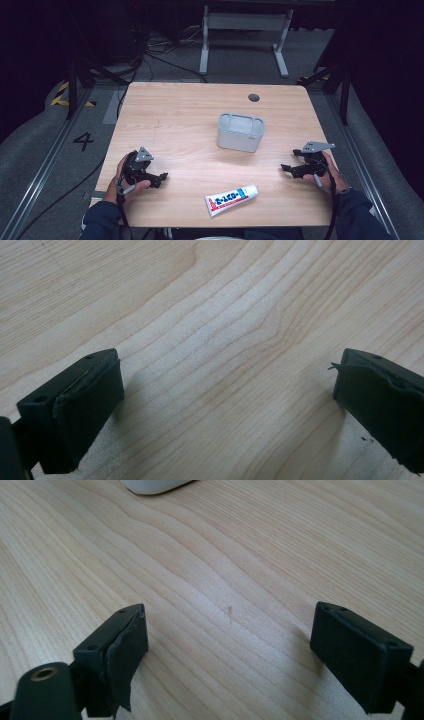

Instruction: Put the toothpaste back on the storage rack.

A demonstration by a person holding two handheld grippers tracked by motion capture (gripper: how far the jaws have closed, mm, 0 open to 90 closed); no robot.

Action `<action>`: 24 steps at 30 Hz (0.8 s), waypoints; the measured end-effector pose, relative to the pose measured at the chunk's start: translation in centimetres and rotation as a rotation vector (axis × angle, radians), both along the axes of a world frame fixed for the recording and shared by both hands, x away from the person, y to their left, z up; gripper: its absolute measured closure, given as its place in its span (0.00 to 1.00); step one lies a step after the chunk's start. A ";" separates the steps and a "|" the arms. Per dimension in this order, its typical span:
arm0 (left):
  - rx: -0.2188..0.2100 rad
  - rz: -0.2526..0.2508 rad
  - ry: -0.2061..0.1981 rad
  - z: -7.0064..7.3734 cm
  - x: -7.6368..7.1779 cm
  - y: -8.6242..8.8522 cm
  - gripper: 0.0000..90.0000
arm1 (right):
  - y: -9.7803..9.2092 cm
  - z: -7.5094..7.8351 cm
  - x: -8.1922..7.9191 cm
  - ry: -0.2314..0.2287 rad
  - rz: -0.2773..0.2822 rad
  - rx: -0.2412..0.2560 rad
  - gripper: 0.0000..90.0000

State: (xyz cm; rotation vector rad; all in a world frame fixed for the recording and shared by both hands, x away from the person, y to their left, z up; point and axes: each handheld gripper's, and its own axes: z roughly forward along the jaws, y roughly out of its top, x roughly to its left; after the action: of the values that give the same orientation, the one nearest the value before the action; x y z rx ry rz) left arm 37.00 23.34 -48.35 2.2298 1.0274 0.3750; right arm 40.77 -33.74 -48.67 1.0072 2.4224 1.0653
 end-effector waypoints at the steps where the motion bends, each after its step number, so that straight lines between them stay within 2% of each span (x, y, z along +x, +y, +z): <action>1: 0.000 0.000 0.000 0.0 0.0 0.0 0.00 | 0.0 0.0 0.0 0.001 -0.004 0.000 0.17; 5: 0.005 0.005 -0.012 0.0 -0.1 0.0 0.01 | 0.1 0.0 -0.1 0.003 -0.017 0.000 0.16; 6: 0.017 -0.005 -0.021 0.1 0.0 0.1 0.01 | 0.2 0.0 -0.1 0.002 -0.018 0.001 0.16; 7: 0.004 0.003 -0.008 0.0 -0.2 0.1 0.01 | 0.2 0.0 -0.1 0.006 -0.018 0.003 0.16; 9: 0.004 0.002 -0.008 0.0 -0.2 0.1 0.01 | 0.2 0.0 -0.1 0.005 -0.019 0.002 0.16; 11: 0.016 -0.017 -0.023 0.0 0.0 0.2 0.00 | 0.2 0.0 -0.1 0.005 -0.017 0.002 0.16; 12: 0.001 -0.005 -0.009 0.0 0.0 0.1 0.00 | 0.2 0.0 -0.1 0.003 -0.022 -0.003 0.15; 14: 0.002 -0.005 -0.009 0.0 0.0 0.1 0.00 | 0.2 0.1 0.0 0.009 -0.057 -0.017 0.11; 16: 0.007 -0.007 -0.014 0.0 0.0 0.2 0.00 | 0.1 0.4 -0.1 -0.003 -0.072 -0.053 0.14; 17: 0.010 -0.008 -0.019 0.0 0.0 0.2 0.00 | 0.1 0.5 -0.1 -0.016 -0.070 -0.066 0.19; 19: 0.012 -0.015 -0.019 0.0 0.0 0.2 0.01 | 0.1 0.6 -0.1 -0.018 -0.066 -0.074 0.20; 24: 0.012 -0.015 -0.020 0.0 0.0 0.2 0.01 | 0.6 1.1 -0.2 0.009 -0.032 -0.108 0.23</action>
State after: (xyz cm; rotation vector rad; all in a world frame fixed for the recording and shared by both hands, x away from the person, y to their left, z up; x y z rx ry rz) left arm 37.01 23.55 -48.33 2.2385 1.0000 0.3971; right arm 40.53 -33.19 -47.54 1.0136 2.4339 0.9111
